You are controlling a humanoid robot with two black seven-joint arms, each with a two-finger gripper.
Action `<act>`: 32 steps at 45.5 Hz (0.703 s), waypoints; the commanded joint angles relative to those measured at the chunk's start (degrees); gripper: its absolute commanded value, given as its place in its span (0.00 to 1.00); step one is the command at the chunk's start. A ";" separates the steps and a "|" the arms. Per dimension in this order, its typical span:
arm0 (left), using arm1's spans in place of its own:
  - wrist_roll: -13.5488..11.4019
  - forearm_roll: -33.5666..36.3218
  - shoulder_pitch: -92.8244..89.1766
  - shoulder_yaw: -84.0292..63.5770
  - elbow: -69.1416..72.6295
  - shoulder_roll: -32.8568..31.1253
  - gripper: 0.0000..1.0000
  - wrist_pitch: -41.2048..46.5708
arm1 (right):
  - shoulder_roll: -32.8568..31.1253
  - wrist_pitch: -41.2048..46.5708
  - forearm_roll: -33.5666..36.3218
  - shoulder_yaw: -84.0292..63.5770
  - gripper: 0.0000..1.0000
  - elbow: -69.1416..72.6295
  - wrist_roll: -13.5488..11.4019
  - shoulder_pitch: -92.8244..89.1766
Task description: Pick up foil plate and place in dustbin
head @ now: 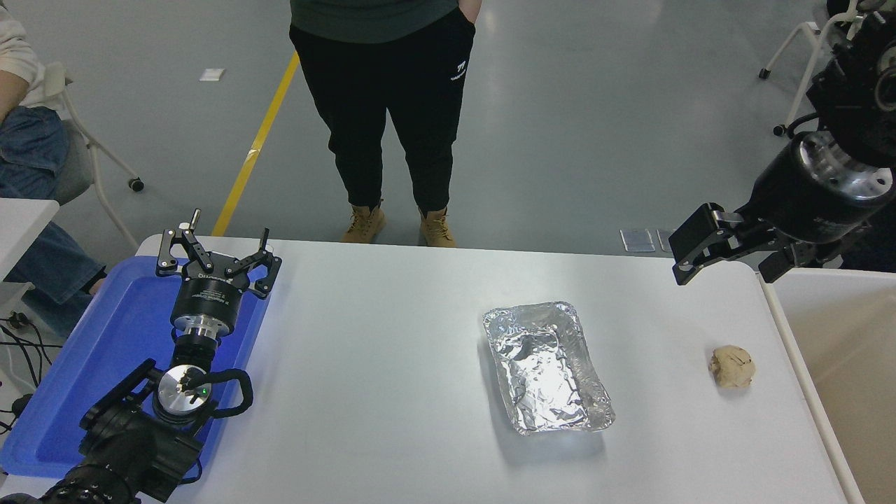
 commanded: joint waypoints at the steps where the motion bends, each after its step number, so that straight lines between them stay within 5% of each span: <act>1: -0.03 0.00 0.00 -0.07 0.00 0.00 1.00 0.00 | -0.19 0.00 -0.05 0.09 1.00 0.07 0.00 -0.01; 32: -0.03 0.00 0.00 -0.07 0.00 0.00 1.00 0.01 | 1.57 -2.54 -0.40 1.23 1.00 -0.55 -0.08 -4.57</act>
